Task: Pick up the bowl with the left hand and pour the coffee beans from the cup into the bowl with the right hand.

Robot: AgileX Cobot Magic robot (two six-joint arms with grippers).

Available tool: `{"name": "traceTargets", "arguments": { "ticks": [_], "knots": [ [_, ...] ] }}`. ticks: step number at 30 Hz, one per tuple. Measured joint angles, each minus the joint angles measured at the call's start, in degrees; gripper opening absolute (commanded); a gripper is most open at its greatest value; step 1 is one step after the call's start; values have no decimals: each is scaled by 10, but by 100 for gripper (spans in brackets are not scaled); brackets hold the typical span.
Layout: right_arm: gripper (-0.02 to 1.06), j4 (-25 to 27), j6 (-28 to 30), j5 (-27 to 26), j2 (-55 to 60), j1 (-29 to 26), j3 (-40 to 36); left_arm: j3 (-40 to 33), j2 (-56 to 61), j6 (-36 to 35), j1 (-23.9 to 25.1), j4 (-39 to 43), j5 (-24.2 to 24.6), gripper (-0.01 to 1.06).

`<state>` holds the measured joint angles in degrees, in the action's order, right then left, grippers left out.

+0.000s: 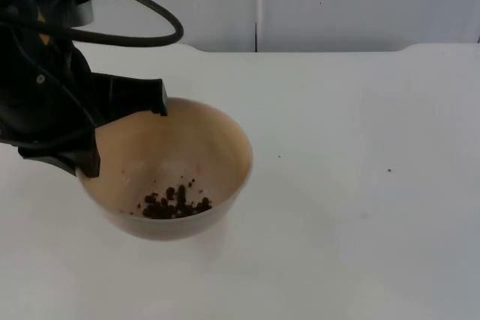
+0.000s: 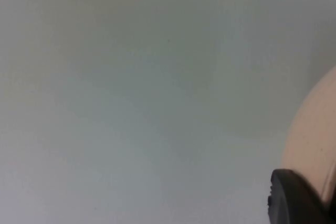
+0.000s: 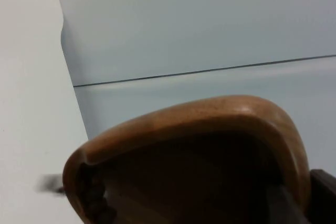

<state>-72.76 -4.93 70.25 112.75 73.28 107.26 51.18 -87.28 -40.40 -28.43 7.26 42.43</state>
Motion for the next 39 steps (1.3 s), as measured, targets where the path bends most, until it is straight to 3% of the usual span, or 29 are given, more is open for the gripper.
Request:
{"name": "traceTargets", "arguments": {
  "ticks": [18, 25, 35, 39],
  "knots": [
    [0, 5, -4, 0, -4, 0, -1, 0, 0, 0, 0, 0, 0, 0],
    [0, 54, 6, -1, -25, 1, -9, 1, 0, 0, 0, 0, -1, 0],
    [0, 86, 9, -1, -40, -4, -10, 1, 0, 0, 0, -1, -1, 0],
    [0, 136, 9, -1, -43, -34, -11, 2, 0, 0, 0, -1, -1, 0]
  ]
}}
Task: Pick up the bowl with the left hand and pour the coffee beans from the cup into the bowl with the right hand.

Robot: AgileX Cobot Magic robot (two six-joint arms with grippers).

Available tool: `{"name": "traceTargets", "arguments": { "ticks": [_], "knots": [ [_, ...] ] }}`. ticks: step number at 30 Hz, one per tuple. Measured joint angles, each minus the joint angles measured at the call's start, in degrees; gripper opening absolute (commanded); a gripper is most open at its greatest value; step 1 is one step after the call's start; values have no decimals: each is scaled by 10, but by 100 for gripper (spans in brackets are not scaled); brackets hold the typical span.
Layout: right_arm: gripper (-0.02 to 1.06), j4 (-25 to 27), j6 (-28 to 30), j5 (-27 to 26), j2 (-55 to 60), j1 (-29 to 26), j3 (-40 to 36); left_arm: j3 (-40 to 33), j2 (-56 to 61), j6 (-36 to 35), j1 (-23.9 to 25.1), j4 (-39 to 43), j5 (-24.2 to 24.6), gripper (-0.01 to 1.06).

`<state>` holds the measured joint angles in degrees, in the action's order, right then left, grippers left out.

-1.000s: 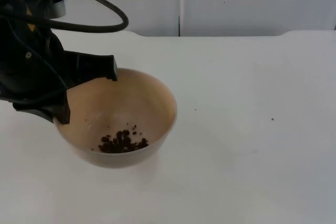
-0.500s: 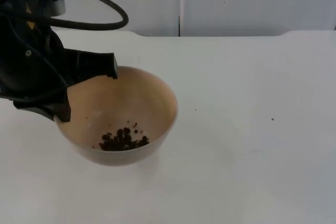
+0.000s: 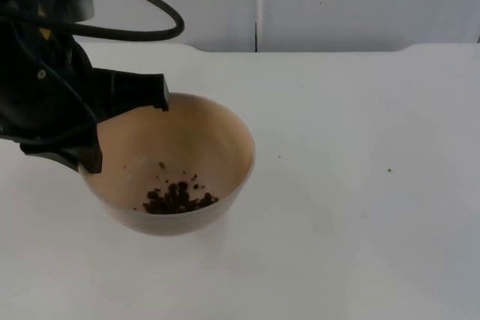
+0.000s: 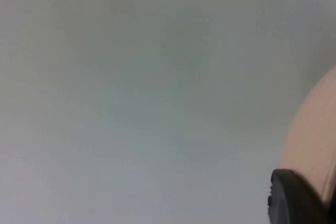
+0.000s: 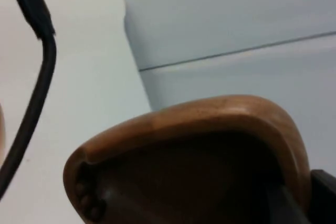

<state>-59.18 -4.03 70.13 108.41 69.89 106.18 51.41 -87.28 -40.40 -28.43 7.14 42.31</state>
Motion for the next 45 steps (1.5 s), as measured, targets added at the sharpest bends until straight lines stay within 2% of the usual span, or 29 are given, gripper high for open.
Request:
{"name": "traceTargets", "arguments": {
  "ticks": [7, 8, 12, 13, 17, 19, 20, 24, 25, 26, 29, 38, 45],
  "knots": [
    [0, 86, -24, 1, -19, -52, 0, 0, 0, 0, 0, 0, 0, 0],
    [0, 86, -24, 1, -19, -52, 0, 0, 0, 0, 0, 0, 0, 0],
    [0, 179, -26, -5, -31, -98, 0, 0, 0, 0, 0, 0, 0, 0],
    [0, 179, -26, -5, -31, -98, 0, 0, 0, 0, 0, 0, 0, 0],
    [0, 285, -25, -23, -46, -154, 0, 0, 0, 0, 0, 0, 0, 0],
    [0, 336, -14, -27, -49, -180, 0, 0, 0, 0, 0, 0, 0, 0],
    [0, 336, -14, -27, -49, -180, 0, 0, 0, 0, 0, 0, 0, 0],
    [0, 448, 12, -27, -49, -237, 0, 0, 0, 0, 0, -1, 0, 0],
    [0, 448, 12, -27, -49, -237, 0, 0, 0, 0, 0, -1, 0, 0],
    [0, 475, 16, -27, -49, -254, 0, 0, 0, 0, 0, -1, 0, 0],
    [0, 495, 20, -28, -49, -281, 0, 0, 0, 0, 0, -1, 0, 0],
    [0, 502, 31, -32, -49, -326, 0, 0, 0, 1, 0, 1, -1, 0],
    [0, 515, 43, -43, -49, -377, -5, 0, 0, 35, 0, 4, -35, 0]
  ]
}}
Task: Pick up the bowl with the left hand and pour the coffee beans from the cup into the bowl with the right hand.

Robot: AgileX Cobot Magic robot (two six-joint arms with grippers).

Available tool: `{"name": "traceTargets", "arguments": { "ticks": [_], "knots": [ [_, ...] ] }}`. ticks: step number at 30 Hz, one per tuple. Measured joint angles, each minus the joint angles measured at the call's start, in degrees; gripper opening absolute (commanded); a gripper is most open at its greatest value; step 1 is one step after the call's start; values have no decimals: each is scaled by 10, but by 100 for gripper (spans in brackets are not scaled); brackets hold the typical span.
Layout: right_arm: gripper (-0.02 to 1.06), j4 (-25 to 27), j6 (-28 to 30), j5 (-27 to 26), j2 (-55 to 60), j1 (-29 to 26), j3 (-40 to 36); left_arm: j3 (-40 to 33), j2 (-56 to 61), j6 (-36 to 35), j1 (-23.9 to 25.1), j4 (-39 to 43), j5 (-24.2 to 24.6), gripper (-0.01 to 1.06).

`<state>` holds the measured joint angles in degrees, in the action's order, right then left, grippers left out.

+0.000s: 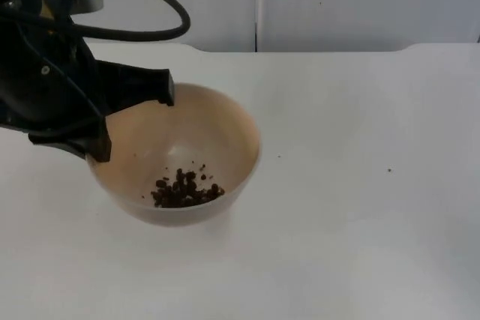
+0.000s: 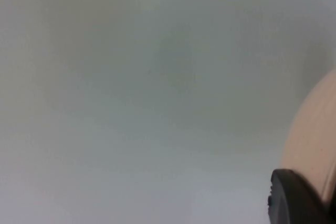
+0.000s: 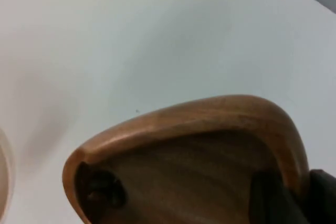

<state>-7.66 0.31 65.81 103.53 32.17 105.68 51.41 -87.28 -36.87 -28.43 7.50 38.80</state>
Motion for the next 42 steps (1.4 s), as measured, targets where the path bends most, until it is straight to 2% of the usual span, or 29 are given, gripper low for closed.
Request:
{"name": "traceTargets", "arguments": {
  "ticks": [7, 9, 14, 19, 22, 27, 35, 42],
  "knots": [
    [0, 28, 10, -47, 0, -34, -55, 0, 0, 26, 0, 0, -14, 0],
    [0, 32, 12, -86, 0, -47, -107, 0, 0, 32, 6, -2, -17, 0],
    [0, 38, 12, -151, 0, -69, -189, 0, 0, 75, 54, -33, -19, 0],
    [0, 53, 8, -222, 0, -94, -274, 0, -4, 172, 119, -128, -19, 0],
    [0, 63, 7, -250, 0, -105, -305, 0, -19, 206, 138, -162, -20, 0],
    [0, 77, 5, -315, 0, -122, -369, 0, -64, 217, 144, -173, -29, 0],
    [0, 82, -20, -401, 0, -122, -450, 0, -134, 219, 144, -176, -76, 0],
    [0, 82, -34, -433, 8, -122, -477, 0, -157, 220, 144, -177, -101, 0]
  ]
}}
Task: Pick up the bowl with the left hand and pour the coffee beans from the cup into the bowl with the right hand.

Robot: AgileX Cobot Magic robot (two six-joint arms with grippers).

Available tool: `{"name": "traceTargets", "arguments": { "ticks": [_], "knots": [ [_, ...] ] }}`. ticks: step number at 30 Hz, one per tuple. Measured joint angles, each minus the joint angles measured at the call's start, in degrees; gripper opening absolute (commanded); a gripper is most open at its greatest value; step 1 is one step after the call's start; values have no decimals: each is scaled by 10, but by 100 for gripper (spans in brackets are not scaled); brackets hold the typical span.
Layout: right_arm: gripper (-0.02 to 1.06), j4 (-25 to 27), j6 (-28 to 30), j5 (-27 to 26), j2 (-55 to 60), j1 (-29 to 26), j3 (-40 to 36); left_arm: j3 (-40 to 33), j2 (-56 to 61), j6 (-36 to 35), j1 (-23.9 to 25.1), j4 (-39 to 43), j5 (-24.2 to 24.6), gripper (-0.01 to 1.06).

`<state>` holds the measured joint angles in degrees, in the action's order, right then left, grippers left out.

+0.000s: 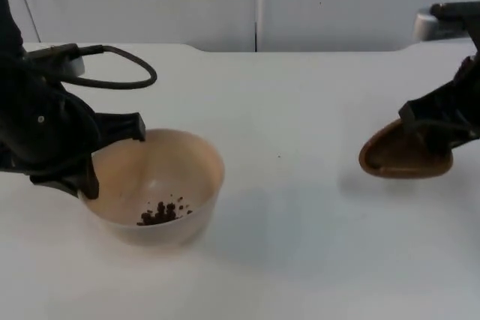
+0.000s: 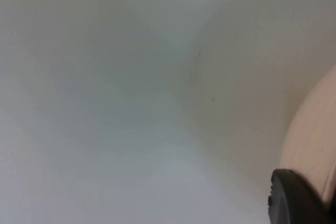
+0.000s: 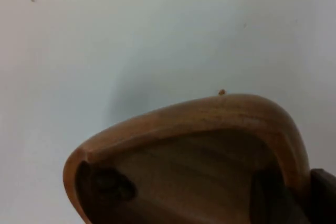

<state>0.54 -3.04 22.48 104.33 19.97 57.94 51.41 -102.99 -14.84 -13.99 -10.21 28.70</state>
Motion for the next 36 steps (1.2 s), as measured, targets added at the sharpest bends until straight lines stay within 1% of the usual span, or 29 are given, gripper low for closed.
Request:
{"name": "traceTargets", "arguments": {
  "ticks": [5, 17, 30, 31, 32, 33, 36],
  "knots": [
    [0, 9, -2, -4, 33, 0, -3, 1, 0, 0, 0, 0, -10, 0],
    [0, 13, -4, -11, 81, 0, -4, 1, 0, 1, 0, 8, -13, 0],
    [0, 16, -17, -26, 99, 0, -3, 1, 0, 9, 0, 58, -21, 0],
    [0, 16, -17, -26, 99, 0, -3, 1, 0, 9, 0, 58, -21, 2],
    [0, 16, -17, -26, 99, 0, -3, 1, 0, 9, 0, 60, -21, 2],
    [0, 16, -17, -26, 99, 0, -3, 1, 0, 9, 0, 62, -21, 7],
    [2, 16, -17, -26, 99, 0, -3, 1, 0, 9, 0, 63, -21, 31]
  ]
}}
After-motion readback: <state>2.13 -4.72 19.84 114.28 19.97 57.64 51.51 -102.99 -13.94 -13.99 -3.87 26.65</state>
